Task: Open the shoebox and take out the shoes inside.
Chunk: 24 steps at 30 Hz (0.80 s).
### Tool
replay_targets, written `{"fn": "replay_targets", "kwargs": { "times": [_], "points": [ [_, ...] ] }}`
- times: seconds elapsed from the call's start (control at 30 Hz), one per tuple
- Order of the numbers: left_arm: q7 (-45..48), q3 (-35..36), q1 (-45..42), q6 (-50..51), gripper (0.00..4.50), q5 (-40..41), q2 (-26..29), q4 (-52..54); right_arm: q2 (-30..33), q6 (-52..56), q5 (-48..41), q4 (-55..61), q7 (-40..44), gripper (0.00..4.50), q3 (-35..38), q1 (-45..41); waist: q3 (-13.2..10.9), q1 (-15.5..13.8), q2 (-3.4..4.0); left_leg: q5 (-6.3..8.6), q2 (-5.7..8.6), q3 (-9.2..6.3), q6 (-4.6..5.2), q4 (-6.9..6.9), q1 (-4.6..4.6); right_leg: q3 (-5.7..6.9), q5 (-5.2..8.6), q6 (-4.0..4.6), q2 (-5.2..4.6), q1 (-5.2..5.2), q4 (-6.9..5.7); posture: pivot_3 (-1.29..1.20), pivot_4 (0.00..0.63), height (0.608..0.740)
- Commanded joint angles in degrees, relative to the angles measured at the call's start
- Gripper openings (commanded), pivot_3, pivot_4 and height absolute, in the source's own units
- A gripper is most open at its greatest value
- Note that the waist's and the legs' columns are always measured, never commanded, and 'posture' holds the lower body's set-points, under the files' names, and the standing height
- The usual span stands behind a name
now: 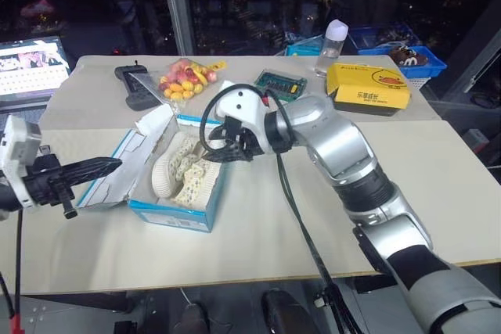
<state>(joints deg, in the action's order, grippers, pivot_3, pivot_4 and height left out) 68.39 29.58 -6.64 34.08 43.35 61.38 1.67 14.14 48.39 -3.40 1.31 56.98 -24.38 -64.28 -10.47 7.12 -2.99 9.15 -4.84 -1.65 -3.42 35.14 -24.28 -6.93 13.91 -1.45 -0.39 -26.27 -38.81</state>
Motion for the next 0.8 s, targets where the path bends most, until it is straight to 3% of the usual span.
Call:
{"fn": "replay_targets", "kwargs": {
  "times": [0.03,0.3,0.8],
  "points": [
    [2.12,-0.65,-2.32,-2.09,0.0,-1.24,0.82,-1.5,-3.22,0.75,0.77,0.35,-3.62,4.18,-1.67,-1.93,0.0,-0.04,0.0,0.0,0.0,-0.01,0.0,-0.01,0.0,0.01,0.0,0.0,0.0,0.0,-0.01,0.0,0.15,0.726],
    [3.29,-1.07,-3.02,-2.89,0.0,-2.71,0.12,-2.53,-9.94,-0.33,2.53,-6.68,-8.74,4.18,-6.11,-1.37,0.02,-0.16,-0.03,0.0,0.0,-0.02,0.0,-0.01,-0.07,0.01,0.03,-0.02,0.0,-0.01,-0.03,0.0,0.15,0.726],
    [2.46,2.22,0.92,-1.77,0.0,-2.01,-0.88,0.53,-9.24,-8.19,9.91,-19.26,-9.57,4.18,-12.13,-0.44,0.05,-0.15,-0.08,-0.01,0.0,-0.03,-0.01,0.02,0.02,0.02,0.03,-0.03,0.0,0.07,-0.05,0.0,0.15,0.726]
  ]
}}
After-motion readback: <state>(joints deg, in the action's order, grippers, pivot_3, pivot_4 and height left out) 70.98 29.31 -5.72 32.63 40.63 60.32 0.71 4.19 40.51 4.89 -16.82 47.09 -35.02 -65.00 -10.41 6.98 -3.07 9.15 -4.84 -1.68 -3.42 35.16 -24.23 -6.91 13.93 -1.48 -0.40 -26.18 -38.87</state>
